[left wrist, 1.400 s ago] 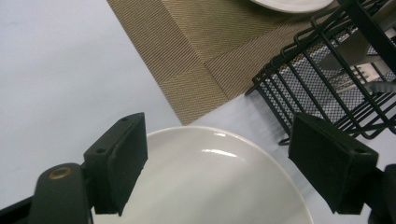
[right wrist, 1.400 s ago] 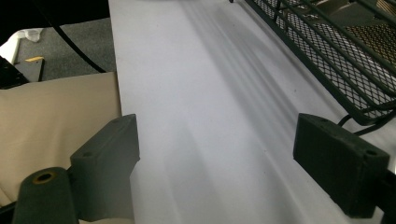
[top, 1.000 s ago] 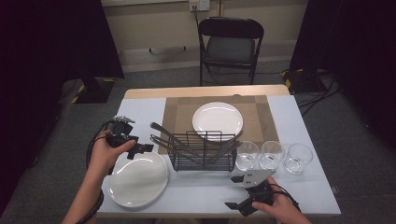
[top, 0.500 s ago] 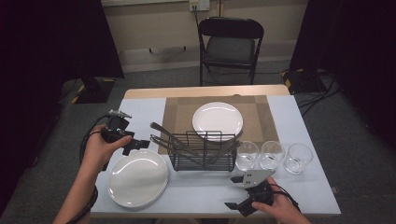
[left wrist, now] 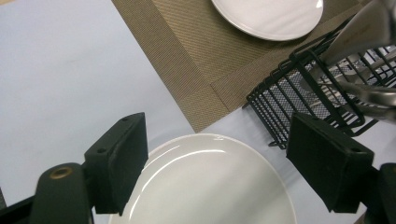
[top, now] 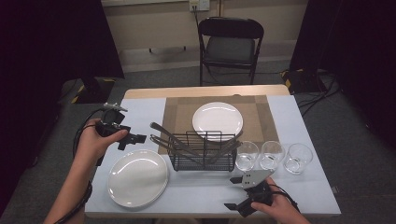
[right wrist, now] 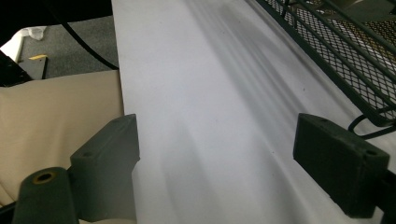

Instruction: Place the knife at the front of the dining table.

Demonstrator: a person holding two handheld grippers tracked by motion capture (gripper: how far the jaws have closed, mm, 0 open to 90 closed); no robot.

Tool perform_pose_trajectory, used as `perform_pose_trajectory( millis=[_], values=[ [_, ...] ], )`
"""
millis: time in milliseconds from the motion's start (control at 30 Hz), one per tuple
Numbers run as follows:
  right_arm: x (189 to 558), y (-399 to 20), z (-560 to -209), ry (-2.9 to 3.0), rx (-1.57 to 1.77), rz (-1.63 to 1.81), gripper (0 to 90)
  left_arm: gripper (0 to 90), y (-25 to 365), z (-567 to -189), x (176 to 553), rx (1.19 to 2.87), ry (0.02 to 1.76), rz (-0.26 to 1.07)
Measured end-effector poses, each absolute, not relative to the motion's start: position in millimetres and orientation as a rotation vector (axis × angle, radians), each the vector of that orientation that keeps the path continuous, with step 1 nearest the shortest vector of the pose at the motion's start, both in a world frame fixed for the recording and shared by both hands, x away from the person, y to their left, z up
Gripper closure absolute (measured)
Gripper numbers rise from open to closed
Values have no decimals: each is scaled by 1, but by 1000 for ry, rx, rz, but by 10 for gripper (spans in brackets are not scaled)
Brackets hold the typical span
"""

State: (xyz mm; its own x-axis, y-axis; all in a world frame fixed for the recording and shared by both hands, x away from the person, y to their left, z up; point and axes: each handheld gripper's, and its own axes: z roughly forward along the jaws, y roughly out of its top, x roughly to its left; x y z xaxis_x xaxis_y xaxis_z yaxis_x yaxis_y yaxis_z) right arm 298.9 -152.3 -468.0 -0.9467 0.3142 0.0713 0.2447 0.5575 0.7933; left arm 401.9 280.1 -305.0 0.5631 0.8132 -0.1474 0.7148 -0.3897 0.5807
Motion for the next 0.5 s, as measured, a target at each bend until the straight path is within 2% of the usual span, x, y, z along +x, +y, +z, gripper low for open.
perform_pose_trajectory(
  millis=[500],
  values=[
    [298, -151, -467, 2700, 477, 1356, 135, 203, 282, -286, 403, 2188, 1224, 229]
  ],
)
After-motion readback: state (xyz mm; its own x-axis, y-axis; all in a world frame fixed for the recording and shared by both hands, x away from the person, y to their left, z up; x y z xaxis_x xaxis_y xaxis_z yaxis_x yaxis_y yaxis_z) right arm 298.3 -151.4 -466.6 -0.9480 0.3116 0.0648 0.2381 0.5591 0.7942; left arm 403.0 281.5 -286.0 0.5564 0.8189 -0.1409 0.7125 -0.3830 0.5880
